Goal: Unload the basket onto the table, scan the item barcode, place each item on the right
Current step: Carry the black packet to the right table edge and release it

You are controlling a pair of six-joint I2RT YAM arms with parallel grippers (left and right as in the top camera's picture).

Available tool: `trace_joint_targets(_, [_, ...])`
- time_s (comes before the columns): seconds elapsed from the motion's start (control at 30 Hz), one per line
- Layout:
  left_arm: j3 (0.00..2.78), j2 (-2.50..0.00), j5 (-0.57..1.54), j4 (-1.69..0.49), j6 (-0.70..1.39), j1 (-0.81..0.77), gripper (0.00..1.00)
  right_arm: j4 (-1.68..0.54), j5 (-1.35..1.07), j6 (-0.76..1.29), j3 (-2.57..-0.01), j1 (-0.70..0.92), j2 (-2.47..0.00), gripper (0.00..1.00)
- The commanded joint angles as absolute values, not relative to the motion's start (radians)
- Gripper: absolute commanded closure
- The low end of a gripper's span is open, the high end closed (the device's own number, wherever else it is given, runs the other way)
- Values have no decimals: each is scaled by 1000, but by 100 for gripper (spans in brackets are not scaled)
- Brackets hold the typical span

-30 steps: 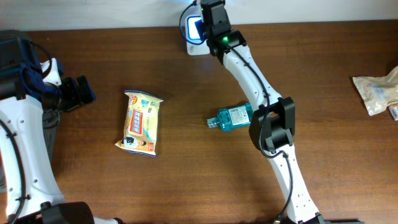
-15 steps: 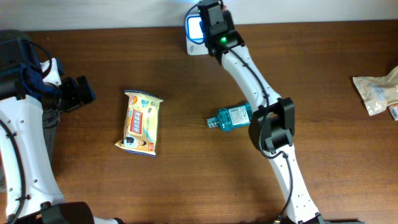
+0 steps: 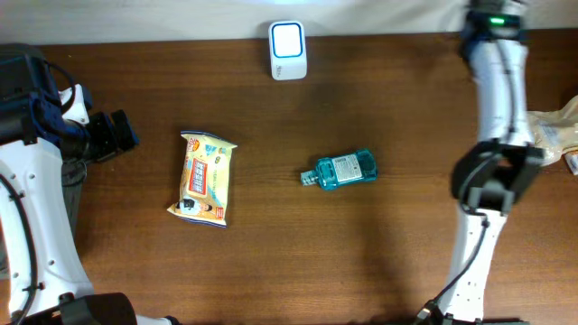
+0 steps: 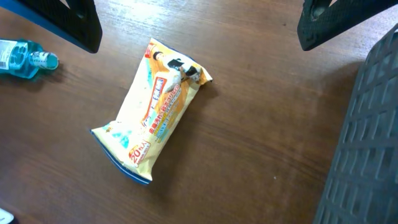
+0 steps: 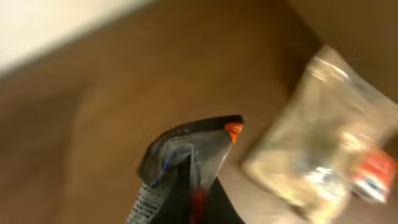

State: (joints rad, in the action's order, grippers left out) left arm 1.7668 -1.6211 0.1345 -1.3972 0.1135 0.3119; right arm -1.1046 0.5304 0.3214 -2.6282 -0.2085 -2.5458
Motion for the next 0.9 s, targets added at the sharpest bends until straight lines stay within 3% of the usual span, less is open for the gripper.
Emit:
trace_joint_targets(0.0, [1764,-1608,144,-1396,119,315,1,-1161,531,383,-2640,-340,-2509,96])
trace_joint_targets(0.4, [1764,-1608,144,-1396,119,315,1,-1132,527,383,-2473,-701,-2510,96])
trace_joint_targets(0.73, [1764,-1608,144,-1396,119,315,1,-1063,528,375,-2378,-797,-2510,95])
trace_joint_targets(0.87, [1764,-1608,144,-1396,119,315,1,-1069,524,375,-2378,-805,-2510,89])
